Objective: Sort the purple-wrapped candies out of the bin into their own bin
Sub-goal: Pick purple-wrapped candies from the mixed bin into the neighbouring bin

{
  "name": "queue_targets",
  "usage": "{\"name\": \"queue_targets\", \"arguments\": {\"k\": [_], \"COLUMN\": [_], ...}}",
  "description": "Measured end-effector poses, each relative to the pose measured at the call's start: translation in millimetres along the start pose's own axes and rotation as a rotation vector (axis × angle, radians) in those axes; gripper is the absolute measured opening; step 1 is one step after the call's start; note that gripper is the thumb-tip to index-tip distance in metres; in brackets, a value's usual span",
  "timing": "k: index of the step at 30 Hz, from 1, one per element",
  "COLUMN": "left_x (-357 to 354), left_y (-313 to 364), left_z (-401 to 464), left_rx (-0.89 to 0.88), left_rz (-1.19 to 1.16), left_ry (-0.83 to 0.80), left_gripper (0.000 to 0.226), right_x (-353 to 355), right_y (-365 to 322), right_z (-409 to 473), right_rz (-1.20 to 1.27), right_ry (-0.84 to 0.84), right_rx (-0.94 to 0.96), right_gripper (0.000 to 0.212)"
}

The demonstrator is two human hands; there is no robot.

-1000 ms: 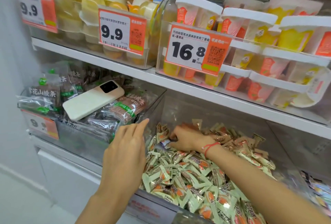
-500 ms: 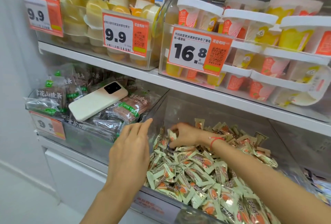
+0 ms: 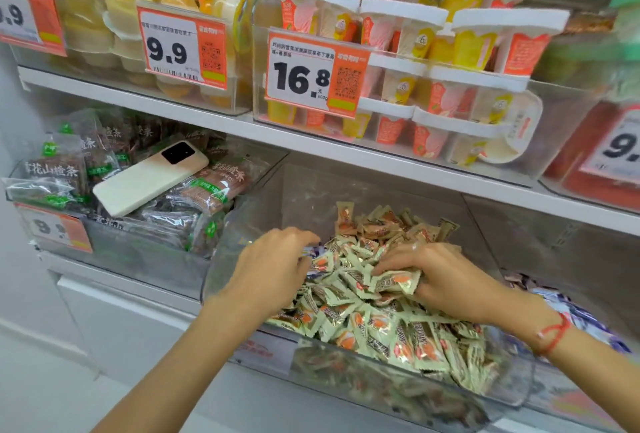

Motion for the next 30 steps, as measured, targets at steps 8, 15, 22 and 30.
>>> {"name": "queue_targets", "arguments": {"k": [8, 15, 22, 30], "left_x": [-28.0, 16.9, 22.4, 16.6], "left_y": [-8.7, -9.3, -52.7, -55.7], "left_z": [13.4, -11.0, -21.7, -20.1], "left_rx": [0.059, -0.061, 0.128, 0.132], "left_rz": [0.18, 0.217, 0.081, 0.072], "left_ry": [-0.319, 0.394, 0.513, 0.47], "left_gripper": [0.034, 0.027, 0.027, 0.028], "right_x": [-5.6, 5.3, -20.4, -82.4], "right_y": [15.3, 1.9, -27.4, -10.8], "right_z": [-13.5, 7.4, 114.8, 189.3], "right_rz": [0.141, 0.43, 0.217, -0.135], "right_ry": [0.104, 0.25, 0.043, -0.543], "right_rx": [-0.056, -0.046, -0.004, -0.213], "right_gripper": [0.04, 0.03, 0.035, 0.042]}}
Point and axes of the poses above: each hand's wrist, its own z-axis towards the middle knuckle, its own x-axis out of the back of the hand, y = z × x, the point moved 2 cm from there along z, towards the middle knuckle, and after that the axes turned 5 degrees about z, right-handed, at the moved point
